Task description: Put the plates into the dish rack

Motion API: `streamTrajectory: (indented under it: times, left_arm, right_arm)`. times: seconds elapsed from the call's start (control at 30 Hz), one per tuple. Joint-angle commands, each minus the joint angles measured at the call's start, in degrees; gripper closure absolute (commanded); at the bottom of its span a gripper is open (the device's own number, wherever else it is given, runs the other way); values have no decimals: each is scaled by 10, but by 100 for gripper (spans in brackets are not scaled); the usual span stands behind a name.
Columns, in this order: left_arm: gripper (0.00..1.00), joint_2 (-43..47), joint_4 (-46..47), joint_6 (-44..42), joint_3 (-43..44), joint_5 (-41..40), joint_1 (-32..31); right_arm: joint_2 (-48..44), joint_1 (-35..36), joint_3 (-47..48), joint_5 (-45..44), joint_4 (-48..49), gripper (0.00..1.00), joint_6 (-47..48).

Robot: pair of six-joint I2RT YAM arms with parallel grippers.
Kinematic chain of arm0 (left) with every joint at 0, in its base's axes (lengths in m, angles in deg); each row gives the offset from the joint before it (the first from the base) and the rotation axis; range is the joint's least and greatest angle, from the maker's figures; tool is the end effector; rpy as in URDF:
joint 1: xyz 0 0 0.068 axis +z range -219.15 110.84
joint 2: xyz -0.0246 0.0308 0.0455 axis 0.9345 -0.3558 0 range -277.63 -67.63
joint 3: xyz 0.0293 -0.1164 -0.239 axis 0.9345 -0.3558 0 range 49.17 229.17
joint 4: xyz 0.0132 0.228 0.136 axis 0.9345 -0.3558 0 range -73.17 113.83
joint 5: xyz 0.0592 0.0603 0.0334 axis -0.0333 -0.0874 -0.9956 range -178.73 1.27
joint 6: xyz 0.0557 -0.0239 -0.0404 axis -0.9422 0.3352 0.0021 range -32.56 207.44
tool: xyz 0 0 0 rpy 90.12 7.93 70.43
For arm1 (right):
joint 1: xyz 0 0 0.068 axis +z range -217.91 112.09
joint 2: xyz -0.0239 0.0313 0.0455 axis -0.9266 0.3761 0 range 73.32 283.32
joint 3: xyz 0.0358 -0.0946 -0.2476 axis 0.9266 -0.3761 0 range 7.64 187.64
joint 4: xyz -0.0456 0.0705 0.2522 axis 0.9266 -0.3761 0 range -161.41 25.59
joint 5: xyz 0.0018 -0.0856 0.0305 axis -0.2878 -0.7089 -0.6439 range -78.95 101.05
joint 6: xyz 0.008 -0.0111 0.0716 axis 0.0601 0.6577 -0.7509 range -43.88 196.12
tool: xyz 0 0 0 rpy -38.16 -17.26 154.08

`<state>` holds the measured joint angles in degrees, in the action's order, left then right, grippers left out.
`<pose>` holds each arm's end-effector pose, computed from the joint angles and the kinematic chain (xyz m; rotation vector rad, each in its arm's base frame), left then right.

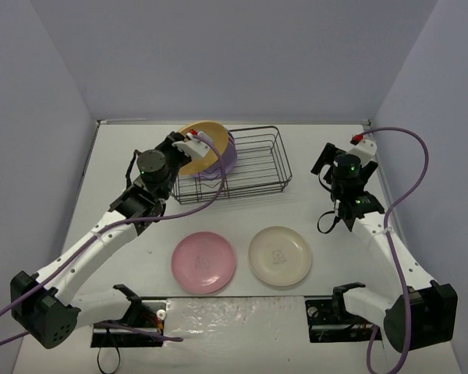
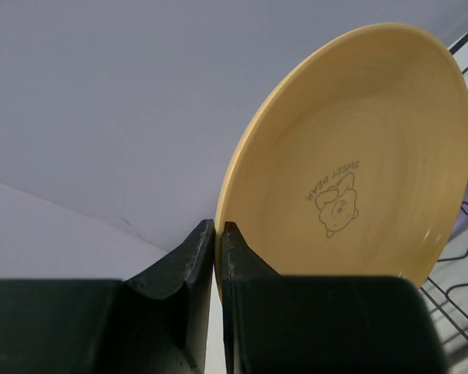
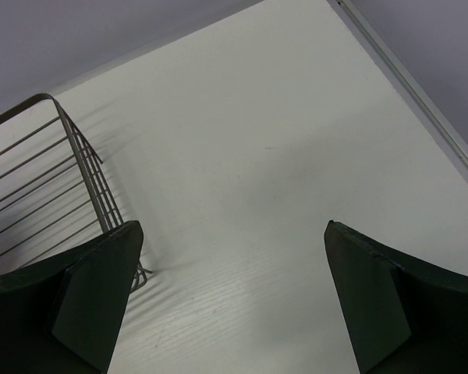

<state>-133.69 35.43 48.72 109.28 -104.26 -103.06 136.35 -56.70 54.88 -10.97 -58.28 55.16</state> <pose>0.2592 -0.1546 0.3966 0.6898 1.3109 0.2674 0.2866 0.0337 0.3118 0.4239 1.6750 0.0801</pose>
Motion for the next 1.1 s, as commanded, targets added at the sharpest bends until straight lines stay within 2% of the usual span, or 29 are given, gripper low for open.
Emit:
streamTrajectory:
  times: [0.0,0.27,0.43,0.77,1.07]
  left_arm:
    - [100,-10,180,-94,2,-28,-12]
    - [100,-40,203,-145,-18,-19,-25]
    - [100,-82,257,-181,-31,-35,-30]
    - [100,-108,297,-254,-61,-5,-37]
    - [100,-160,396,-344,-91,-13,-41]
  right_arm:
    - [9,-5,11,-27,32,0,2]
    - [6,-5,8,-47,32,0,4]
    - [8,-5,10,-43,34,0,-5]
    - [9,-6,9,-36,33,0,-4]
    - [13,-7,10,-30,34,0,-5]
